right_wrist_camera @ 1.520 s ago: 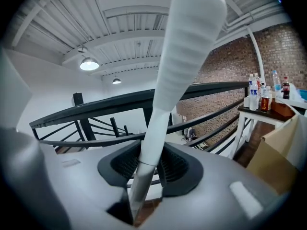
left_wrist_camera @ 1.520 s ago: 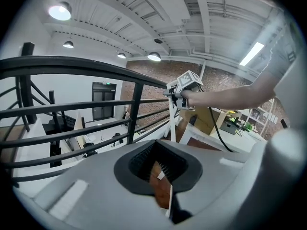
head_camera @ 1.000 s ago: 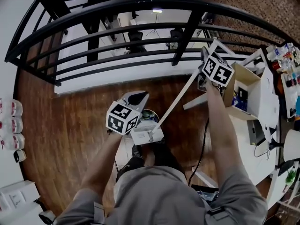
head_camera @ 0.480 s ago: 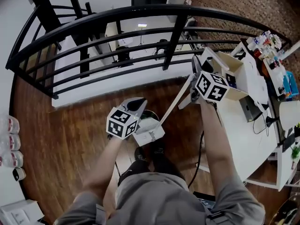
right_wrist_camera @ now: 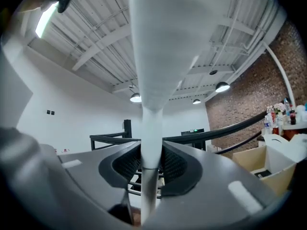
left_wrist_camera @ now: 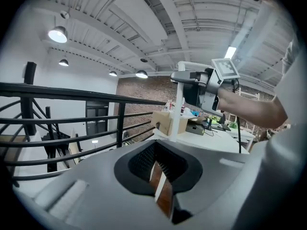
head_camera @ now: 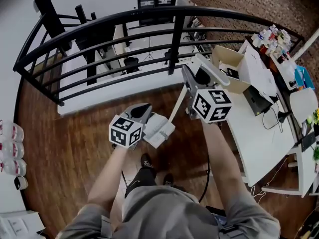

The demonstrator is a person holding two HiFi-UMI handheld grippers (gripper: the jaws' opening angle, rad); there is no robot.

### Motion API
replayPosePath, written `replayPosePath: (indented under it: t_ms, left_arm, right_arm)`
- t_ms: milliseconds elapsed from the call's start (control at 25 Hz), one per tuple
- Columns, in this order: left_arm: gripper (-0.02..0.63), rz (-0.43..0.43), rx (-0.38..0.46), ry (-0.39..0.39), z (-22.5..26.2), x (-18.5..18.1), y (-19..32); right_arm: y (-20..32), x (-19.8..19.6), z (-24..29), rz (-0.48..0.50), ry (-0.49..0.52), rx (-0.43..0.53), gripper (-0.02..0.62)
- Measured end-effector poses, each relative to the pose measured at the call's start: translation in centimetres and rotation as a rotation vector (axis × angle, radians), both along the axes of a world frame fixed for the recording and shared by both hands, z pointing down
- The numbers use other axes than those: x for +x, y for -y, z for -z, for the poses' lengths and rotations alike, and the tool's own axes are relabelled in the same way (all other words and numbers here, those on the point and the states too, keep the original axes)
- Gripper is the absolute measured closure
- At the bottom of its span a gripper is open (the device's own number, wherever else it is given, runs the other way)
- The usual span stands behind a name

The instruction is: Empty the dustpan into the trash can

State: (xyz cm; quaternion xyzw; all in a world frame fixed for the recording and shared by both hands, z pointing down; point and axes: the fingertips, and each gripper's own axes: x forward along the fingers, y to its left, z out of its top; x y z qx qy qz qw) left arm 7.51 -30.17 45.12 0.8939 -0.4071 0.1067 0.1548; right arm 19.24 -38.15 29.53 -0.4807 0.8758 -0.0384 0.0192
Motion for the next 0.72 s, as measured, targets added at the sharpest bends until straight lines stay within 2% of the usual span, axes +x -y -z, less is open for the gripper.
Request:
replayPosePath:
  t_ms: [240, 520, 720]
  left_arm:
    - [0.600, 0.033, 0.048, 0.015, 2.1, 3.2, -5.5]
    - [0.601, 0.021, 0.037, -0.006, 2.3, 6.6, -7.9]
    - [0.600, -0.031, 0.032, -0.003, 2.2, 9.5, -8.4]
  right_arm:
    - [-7.6, 3.4, 3.3, 0.053, -0.024, 0.087, 0.487]
    - [-12.5, 8.2, 4.7, 0.027, -0.059, 0.123, 0.488]
    - [-14.4, 11.3, 3.7, -0.034, -0.084, 0.115, 0.488]
